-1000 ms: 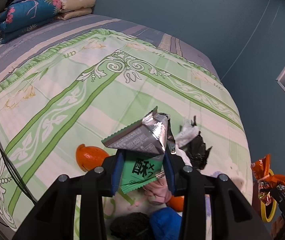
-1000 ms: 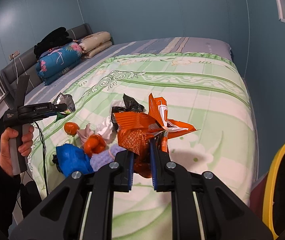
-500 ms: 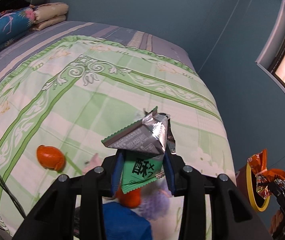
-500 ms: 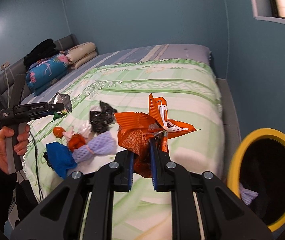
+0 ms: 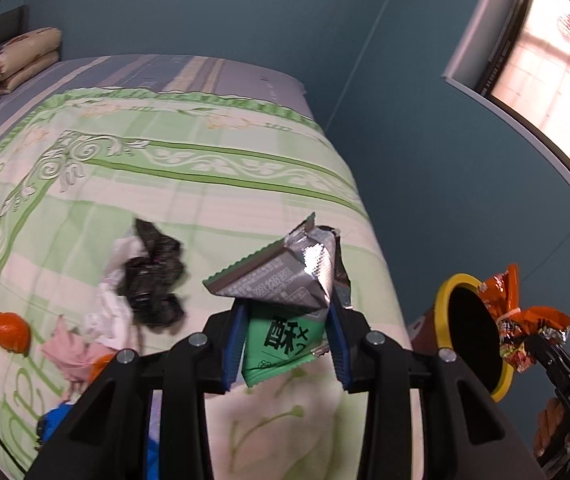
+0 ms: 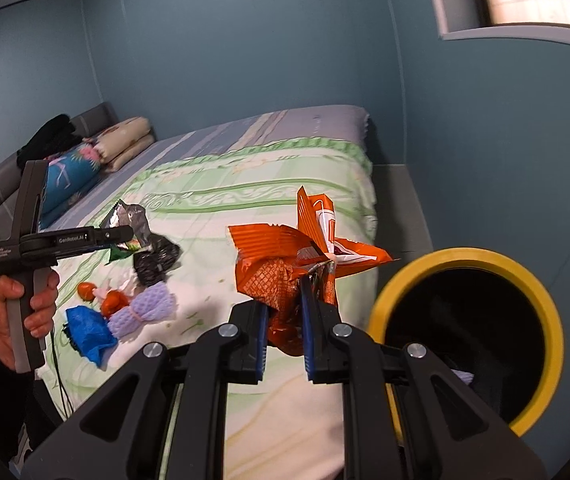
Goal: Collect trash
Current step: 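Carry the green wrapper and orange chip bag with both tools over the bin, then open both tools to drop the wrapper and chip bag into the bin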
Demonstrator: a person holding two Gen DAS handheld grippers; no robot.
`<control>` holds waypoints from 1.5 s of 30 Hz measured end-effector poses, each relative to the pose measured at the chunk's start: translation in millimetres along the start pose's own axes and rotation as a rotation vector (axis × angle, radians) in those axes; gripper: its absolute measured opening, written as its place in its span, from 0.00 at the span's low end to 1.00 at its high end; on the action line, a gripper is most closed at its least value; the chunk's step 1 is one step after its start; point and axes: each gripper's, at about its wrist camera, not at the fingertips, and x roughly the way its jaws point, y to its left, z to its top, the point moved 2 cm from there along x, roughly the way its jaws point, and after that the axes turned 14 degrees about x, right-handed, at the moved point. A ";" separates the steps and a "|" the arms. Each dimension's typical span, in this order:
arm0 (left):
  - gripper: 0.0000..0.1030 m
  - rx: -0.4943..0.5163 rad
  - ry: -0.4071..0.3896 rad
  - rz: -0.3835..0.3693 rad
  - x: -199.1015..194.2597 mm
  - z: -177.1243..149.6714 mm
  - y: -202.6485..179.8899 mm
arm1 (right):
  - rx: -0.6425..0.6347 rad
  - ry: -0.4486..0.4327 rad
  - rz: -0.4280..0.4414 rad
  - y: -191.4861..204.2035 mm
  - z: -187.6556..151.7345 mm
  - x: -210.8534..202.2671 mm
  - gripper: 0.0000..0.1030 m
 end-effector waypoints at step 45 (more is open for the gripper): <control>0.33 0.323 0.143 -0.383 124.5 8.3 -272.9 | 0.219 -0.094 -0.259 -147.8 16.3 -36.8 0.13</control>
